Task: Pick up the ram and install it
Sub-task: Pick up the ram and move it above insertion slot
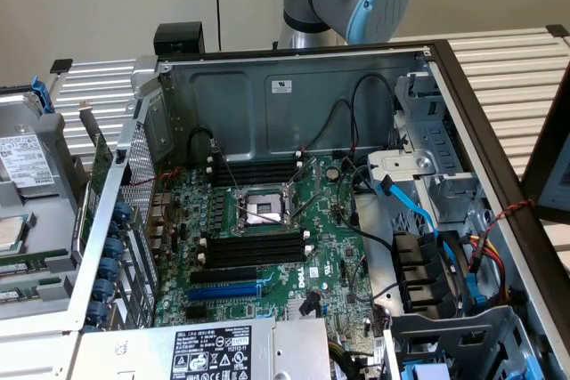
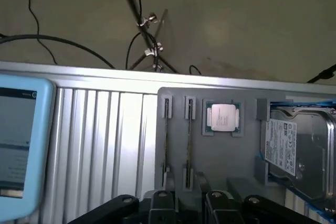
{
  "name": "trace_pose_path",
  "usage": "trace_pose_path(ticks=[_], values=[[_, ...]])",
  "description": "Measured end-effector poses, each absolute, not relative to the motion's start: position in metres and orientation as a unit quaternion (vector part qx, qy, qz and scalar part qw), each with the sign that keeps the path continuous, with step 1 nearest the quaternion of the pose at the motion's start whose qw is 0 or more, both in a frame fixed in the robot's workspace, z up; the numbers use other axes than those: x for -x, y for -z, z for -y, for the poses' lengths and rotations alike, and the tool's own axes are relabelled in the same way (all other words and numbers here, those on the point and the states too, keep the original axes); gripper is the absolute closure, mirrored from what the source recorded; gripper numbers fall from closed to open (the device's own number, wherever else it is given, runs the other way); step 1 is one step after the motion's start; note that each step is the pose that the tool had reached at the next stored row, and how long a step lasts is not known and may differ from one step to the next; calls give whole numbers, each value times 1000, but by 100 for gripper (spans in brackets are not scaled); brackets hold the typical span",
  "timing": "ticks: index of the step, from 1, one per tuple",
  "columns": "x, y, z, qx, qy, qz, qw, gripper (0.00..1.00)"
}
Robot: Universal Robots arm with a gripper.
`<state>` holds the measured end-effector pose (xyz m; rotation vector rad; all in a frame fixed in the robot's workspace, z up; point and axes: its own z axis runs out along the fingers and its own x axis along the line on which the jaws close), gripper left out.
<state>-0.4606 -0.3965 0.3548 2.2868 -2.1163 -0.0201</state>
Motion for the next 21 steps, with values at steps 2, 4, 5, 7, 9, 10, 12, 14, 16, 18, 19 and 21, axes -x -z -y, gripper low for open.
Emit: trace_pose_path(ticks=[2, 4, 5, 7, 9, 10, 12, 14, 16, 18, 19, 21], values=[[461, -351, 397, -742, 6, 671, 13, 64], [461, -348, 397, -749, 6, 663, 13, 64], [461, -346, 397, -751, 6, 660, 13, 64], [461, -342, 397, -752, 6, 659, 13, 64], [462, -340, 396, -752, 4, 659, 11, 64], [462, -339, 396, -752, 2, 659, 9, 64], [463, -337, 397, -750, -1, 661, 7, 64], [465, -334, 396, -748, -2, 663, 6, 64], [467, -332, 396, -747, -3, 665, 5, 64], [468, -329, 396, -744, -4, 668, 5, 64], [468, -327, 396, -741, -4, 671, 4, 64], [468, -324, 396, -730, -4, 683, 4, 64]])
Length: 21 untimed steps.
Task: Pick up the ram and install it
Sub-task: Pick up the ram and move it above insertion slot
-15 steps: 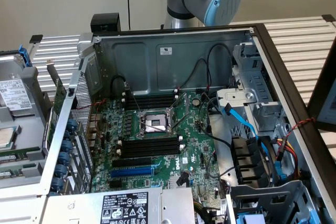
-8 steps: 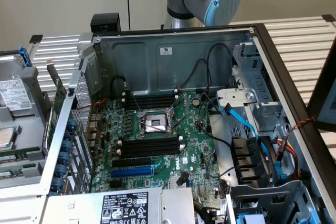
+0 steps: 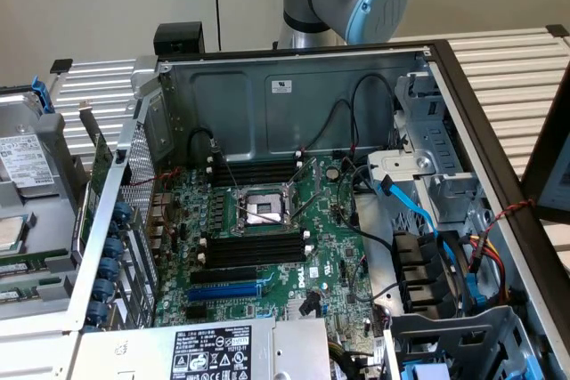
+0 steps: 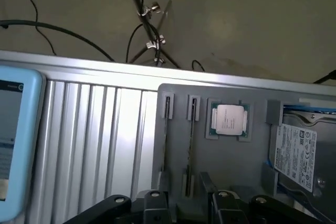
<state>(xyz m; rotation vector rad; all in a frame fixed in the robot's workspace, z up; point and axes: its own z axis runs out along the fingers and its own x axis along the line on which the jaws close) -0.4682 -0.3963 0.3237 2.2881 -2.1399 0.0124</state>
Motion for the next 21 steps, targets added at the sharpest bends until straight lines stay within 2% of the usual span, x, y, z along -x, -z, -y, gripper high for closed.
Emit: trace_pose_path(ticks=[21], values=[[466, -286, 401, -699, -5, 715, 3, 64]])
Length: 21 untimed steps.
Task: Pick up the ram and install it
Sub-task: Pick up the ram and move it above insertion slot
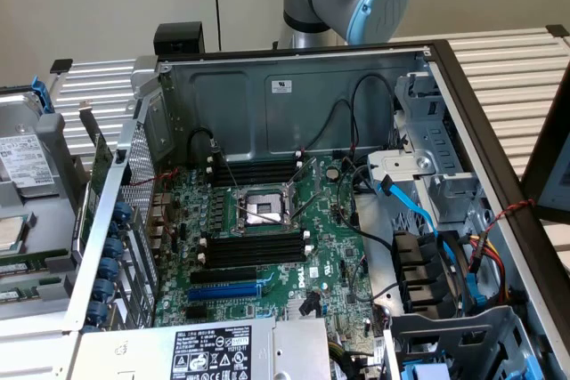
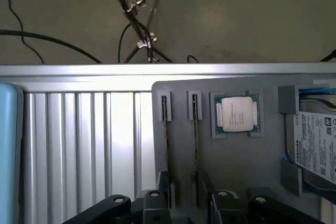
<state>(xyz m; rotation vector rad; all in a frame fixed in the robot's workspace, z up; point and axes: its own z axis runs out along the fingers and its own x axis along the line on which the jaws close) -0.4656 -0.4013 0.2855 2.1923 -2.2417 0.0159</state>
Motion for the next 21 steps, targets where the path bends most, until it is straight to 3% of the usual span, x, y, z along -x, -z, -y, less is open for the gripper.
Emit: trace_pose_path(ticks=[21], values=[[454, -247, 407, -704, -5, 711, 3, 64]])
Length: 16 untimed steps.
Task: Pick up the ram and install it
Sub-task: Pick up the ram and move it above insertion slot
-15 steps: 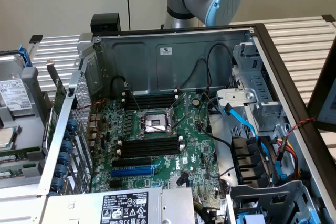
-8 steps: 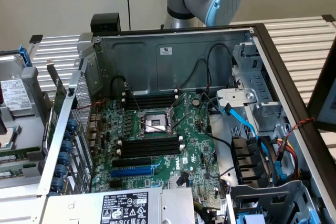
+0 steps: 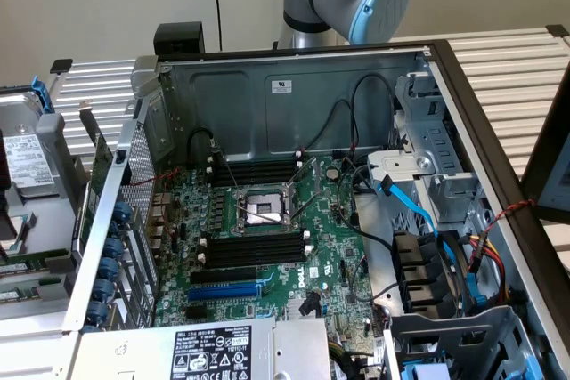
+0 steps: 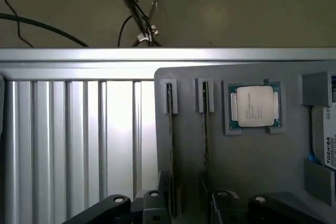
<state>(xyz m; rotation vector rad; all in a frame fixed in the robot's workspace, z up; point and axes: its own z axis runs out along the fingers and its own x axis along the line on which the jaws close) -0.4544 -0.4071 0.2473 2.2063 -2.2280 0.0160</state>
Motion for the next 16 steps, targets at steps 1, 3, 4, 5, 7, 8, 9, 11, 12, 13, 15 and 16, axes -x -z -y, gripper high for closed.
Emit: trace_pose_path(ticks=[1, 3, 4, 5, 7, 8, 9, 11, 12, 13, 15, 16], values=[[454, -245, 407, -706, -5, 708, 3, 64], [454, -242, 408, -712, -5, 702, 3, 64], [454, -238, 408, -718, -5, 696, 3, 64], [453, -236, 409, -718, -5, 696, 3, 64], [453, -233, 411, -718, -5, 696, 3, 64], [453, -231, 413, -718, -5, 696, 3, 64], [453, -229, 414, -718, -5, 696, 3, 64], [452, -225, 414, -718, -6, 696, 2, 64], [450, -224, 414, -718, -6, 696, 3, 64], [450, -222, 414, -718, -6, 696, 3, 64], [449, -218, 414, -718, -6, 696, 3, 64], [449, -217, 414, -718, -5, 696, 2, 64]])
